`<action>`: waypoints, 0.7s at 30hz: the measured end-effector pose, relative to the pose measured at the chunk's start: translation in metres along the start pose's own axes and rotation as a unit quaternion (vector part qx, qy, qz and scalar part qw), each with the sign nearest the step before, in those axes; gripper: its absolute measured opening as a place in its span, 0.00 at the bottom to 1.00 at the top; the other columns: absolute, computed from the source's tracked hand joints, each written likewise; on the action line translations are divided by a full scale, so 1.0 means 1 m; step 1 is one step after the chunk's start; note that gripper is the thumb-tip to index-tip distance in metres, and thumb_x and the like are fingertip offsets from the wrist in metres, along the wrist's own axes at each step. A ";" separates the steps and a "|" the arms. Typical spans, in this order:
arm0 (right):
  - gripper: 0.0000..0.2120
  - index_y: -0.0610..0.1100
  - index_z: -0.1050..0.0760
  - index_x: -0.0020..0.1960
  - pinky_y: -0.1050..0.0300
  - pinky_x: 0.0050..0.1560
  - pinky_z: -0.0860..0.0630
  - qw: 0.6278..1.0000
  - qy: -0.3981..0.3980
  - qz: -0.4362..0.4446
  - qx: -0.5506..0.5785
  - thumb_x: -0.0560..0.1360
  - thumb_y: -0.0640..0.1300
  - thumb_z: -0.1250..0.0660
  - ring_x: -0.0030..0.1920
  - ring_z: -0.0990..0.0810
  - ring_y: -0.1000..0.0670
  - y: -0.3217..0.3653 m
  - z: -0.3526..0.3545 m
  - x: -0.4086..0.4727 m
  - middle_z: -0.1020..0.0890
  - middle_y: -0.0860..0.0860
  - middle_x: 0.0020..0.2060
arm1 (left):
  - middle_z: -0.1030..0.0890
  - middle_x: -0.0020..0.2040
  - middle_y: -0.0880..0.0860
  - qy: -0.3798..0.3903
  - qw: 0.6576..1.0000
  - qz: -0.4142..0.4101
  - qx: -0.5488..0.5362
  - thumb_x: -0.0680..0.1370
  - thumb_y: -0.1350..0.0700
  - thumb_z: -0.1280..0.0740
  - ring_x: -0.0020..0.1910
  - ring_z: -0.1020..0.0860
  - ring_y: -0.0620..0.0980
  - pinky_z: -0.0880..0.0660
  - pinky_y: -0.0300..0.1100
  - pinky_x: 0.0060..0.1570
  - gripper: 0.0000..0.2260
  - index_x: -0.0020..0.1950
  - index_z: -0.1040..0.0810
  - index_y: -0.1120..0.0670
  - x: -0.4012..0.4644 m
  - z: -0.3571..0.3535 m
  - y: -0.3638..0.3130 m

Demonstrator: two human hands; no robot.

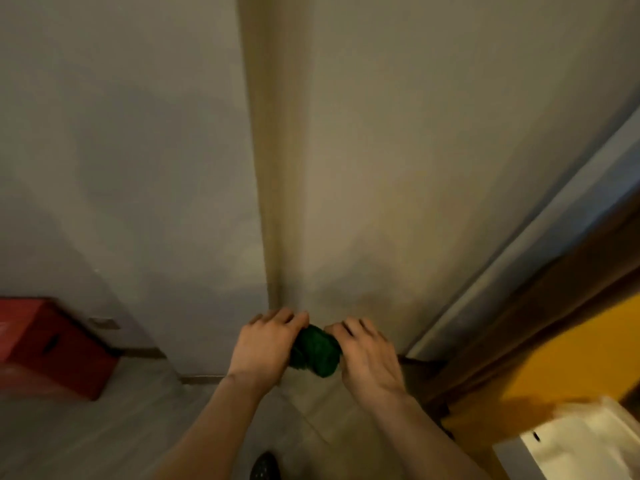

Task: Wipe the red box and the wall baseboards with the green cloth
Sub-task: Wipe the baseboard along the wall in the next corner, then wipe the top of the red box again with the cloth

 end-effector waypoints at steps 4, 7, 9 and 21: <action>0.14 0.52 0.25 0.57 0.51 0.40 0.26 0.995 -0.039 0.089 -0.026 0.72 0.46 0.34 0.54 0.26 0.46 0.054 0.041 0.015 0.24 0.52 0.51 | 0.21 0.50 0.50 -0.061 0.995 0.076 0.018 0.68 0.57 0.26 0.48 0.20 0.57 0.24 0.50 0.44 0.19 0.55 0.27 0.46 -0.035 0.056 0.029; 0.16 0.53 0.25 0.57 0.50 0.40 0.24 0.987 -0.058 0.150 -0.020 0.70 0.43 0.32 0.54 0.26 0.47 0.100 0.061 0.029 0.24 0.53 0.51 | 0.20 0.50 0.50 -0.094 0.986 0.130 0.036 0.67 0.56 0.25 0.48 0.20 0.56 0.24 0.49 0.42 0.20 0.56 0.27 0.46 -0.067 0.094 0.057; 0.21 0.54 0.26 0.61 0.50 0.42 0.23 0.977 -0.063 0.203 -0.017 0.70 0.42 0.30 0.56 0.28 0.47 0.138 0.069 0.039 0.25 0.53 0.53 | 0.21 0.52 0.49 -0.123 0.979 0.155 0.058 0.69 0.57 0.26 0.50 0.20 0.55 0.25 0.49 0.45 0.21 0.58 0.28 0.46 -0.091 0.121 0.080; 0.20 0.52 0.24 0.59 0.50 0.42 0.23 0.915 -0.091 0.391 0.033 0.69 0.36 0.30 0.53 0.25 0.47 0.389 0.068 0.079 0.22 0.53 0.51 | 0.20 0.49 0.45 -0.198 0.914 0.342 0.091 0.61 0.60 0.22 0.45 0.19 0.50 0.30 0.41 0.35 0.28 0.55 0.28 0.42 -0.250 0.206 0.254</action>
Point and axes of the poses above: each hand's wrist, its own x-axis towards the middle knuckle, its own z-axis out of the back of the hand, y = z × x, the point moved 7 cm from there along x, towards the middle knuckle
